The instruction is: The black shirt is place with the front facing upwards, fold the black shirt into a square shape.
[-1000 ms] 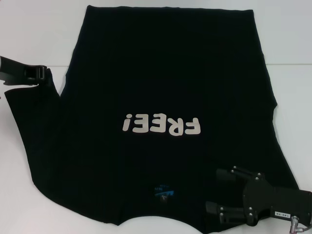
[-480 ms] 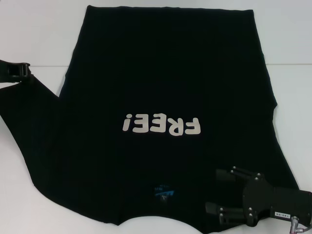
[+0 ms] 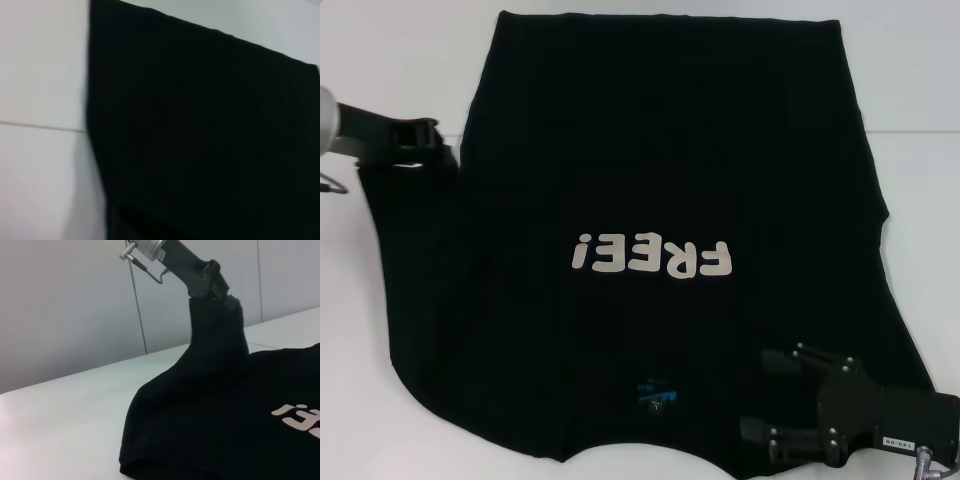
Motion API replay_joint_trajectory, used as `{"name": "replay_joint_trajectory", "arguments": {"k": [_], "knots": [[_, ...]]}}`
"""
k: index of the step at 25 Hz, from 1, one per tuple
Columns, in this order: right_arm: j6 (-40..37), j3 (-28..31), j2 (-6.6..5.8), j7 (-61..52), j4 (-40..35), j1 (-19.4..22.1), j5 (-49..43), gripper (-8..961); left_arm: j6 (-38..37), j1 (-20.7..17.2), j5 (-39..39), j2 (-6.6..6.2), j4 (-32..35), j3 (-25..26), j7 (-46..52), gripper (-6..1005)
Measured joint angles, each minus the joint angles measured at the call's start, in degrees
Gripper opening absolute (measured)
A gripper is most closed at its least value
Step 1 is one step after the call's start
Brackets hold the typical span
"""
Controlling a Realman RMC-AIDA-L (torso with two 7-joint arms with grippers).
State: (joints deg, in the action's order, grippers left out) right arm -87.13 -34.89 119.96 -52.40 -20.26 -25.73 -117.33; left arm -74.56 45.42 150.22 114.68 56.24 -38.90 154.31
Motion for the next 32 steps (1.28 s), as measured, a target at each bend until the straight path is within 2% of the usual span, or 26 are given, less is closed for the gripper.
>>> {"name": "replay_joint_trajectory", "arguments": {"k": [5, 8, 11, 14, 20, 25, 28, 32], "knots": [[0.0, 0.0, 0.0, 0.1, 0.2, 0.0, 0.0, 925, -0.4, 0.9, -2.8, 1.5, -2.7, 0.3, 1.3, 13], [0.0, 0.0, 0.0, 0.1, 0.2, 0.0, 0.0, 925, 0.1, 0.6, -5.8, 1.79, -4.8, 0.5, 1.4, 17], [-0.1, 0.0, 0.0, 0.2, 0.3, 0.0, -0.1, 925, 1.0, -0.7, -12.0, 1.53, -8.3, 1.1, 0.4, 49], [0.0, 0.0, 0.0, 0.2, 0.3, 0.1, -0.1, 925, 1.0, -2.3, -19.2, 1.04, -11.9, 4.1, -2.9, 95], [0.2, 0.0, 0.0, 0.2, 0.3, 0.1, -0.1, 925, 0.2, -5.3, -25.4, 0.33, -14.9, 7.9, -8.4, 188], [0.2, 0.0, 0.0, 0.0, 0.3, 0.1, -0.1, 925, -4.6, -8.9, -27.0, 0.73, -15.1, 11.3, -19.4, 412], [0.1, 0.3, -0.06, -0.2, 0.3, 0.2, -0.1, 925, -10.3, -11.8, -27.1, 1.38, -15.4, 15.7, -31.8, 532], [-0.1, 1.2, -0.23, -2.4, -0.1, 0.8, 0.3, 925, -17.9, -15.4, -27.0, 1.85, -15.0, 17.8, -43.2, 692]]}}
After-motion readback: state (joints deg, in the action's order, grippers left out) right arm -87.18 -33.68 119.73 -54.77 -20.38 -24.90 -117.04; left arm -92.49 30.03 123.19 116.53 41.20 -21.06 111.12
